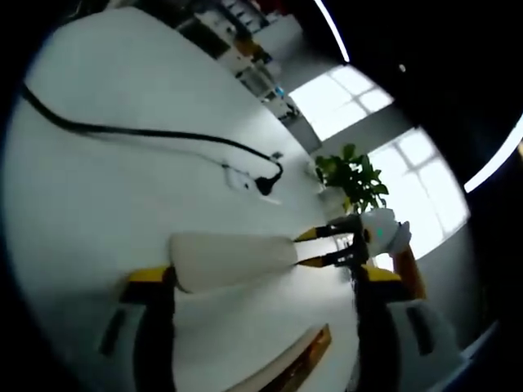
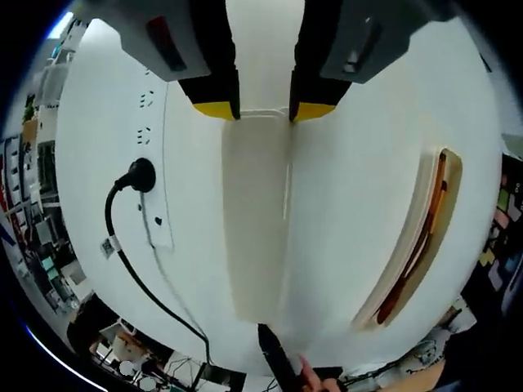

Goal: Arrange the utensils inside the cutlery case until each visible utensil rests in its matching compartment.

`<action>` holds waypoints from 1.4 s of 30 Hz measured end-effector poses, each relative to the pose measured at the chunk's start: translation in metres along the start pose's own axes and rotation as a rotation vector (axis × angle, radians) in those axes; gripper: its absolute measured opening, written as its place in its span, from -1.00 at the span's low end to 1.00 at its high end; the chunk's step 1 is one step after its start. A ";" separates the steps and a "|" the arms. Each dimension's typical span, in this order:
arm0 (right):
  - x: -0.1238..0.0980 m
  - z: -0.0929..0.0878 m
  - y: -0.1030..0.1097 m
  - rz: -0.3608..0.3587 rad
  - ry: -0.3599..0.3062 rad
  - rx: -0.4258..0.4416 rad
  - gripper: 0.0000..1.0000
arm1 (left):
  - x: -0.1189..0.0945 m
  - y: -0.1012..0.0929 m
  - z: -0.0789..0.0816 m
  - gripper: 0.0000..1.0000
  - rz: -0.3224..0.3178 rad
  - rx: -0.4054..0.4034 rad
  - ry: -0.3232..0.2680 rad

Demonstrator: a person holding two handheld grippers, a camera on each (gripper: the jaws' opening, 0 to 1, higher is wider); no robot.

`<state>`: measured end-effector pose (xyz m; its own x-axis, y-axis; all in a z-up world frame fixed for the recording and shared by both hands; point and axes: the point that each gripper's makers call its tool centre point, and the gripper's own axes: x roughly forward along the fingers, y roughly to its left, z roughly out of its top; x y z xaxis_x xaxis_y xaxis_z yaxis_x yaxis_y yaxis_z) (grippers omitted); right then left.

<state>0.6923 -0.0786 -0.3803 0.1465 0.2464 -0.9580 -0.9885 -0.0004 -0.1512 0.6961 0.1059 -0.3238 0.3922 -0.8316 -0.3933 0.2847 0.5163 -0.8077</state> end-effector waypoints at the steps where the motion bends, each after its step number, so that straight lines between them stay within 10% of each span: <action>1: 0.000 0.000 -0.002 0.002 0.001 0.003 -0.50 | 0.000 0.000 0.001 0.97 -0.002 0.000 0.002; 25: -0.004 -0.001 0.001 -0.068 -0.212 0.100 -0.56 | -0.021 -0.020 0.029 1.00 -0.201 -0.120 -0.167; 28: -0.002 0.006 0.001 -0.065 -0.247 0.105 -0.54 | -0.024 -0.053 0.023 0.68 -0.368 -0.212 -0.138; 30: -0.001 0.011 0.001 -0.060 -0.260 0.108 -0.52 | -0.012 -0.051 0.016 0.96 -0.288 -0.110 -0.124; 42: -0.002 0.011 0.000 -0.061 -0.257 0.104 -0.51 | -0.015 -0.020 0.016 0.99 -0.095 0.067 -0.071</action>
<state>0.6916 -0.0682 -0.3755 0.2046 0.4804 -0.8529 -0.9786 0.1184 -0.1681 0.6989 0.1112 -0.2951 0.4204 -0.8623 -0.2823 0.3808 0.4501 -0.8077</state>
